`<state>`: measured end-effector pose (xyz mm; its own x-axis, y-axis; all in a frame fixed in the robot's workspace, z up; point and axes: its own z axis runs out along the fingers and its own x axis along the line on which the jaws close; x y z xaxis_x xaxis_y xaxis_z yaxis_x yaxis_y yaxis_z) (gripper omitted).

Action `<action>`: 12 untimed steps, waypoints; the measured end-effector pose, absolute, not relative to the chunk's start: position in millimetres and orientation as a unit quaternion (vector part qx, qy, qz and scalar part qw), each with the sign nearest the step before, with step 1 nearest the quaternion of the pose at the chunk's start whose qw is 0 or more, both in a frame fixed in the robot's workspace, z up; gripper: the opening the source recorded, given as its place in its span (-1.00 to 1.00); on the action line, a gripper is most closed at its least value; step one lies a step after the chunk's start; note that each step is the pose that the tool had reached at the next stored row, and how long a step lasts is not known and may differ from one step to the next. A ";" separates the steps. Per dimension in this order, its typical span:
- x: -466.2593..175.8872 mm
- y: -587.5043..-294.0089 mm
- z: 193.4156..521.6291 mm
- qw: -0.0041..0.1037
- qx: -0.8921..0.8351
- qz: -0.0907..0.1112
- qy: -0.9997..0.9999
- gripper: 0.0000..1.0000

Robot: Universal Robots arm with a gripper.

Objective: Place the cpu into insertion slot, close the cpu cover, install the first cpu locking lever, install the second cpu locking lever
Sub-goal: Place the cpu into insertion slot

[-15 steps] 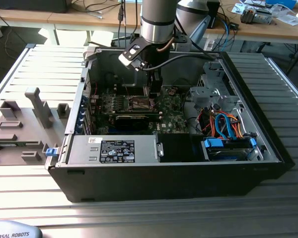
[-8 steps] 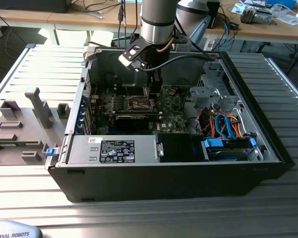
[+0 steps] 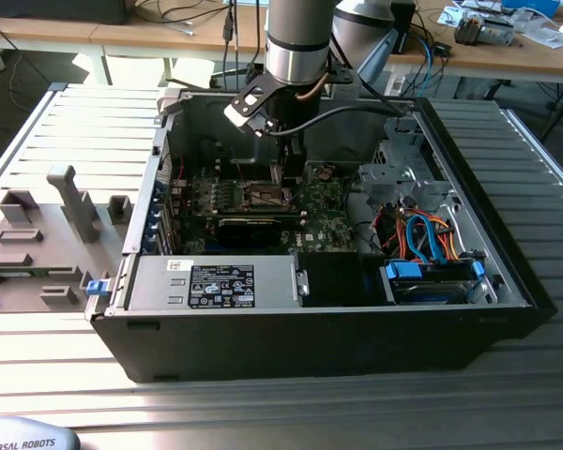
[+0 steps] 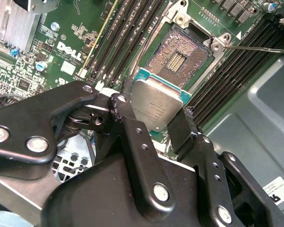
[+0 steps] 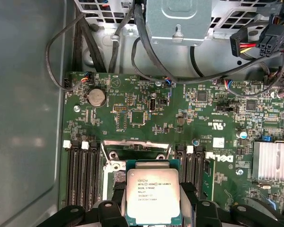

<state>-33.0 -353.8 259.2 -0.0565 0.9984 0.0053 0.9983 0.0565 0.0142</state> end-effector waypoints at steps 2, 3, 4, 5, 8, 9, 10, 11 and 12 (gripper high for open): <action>-33.0 -353.8 258.8 0.003 0.687 0.007 0.727 0.08; -33.0 -353.8 258.7 0.003 0.687 0.007 0.727 0.08; -33.0 -353.8 258.5 0.003 0.687 0.007 0.727 0.08; -33.0 -353.8 258.3 0.003 0.687 0.007 0.727 0.08; -33.0 -353.8 257.7 0.003 0.687 0.007 0.727 0.08; -33.0 -353.8 257.4 0.003 0.687 0.007 0.727 0.08; -33.0 -353.8 257.2 0.003 0.687 0.007 0.727 0.08; -33.0 -353.8 256.9 0.003 0.687 0.007 0.727 0.08; -33.0 -353.8 256.6 0.003 0.687 0.007 0.727 0.08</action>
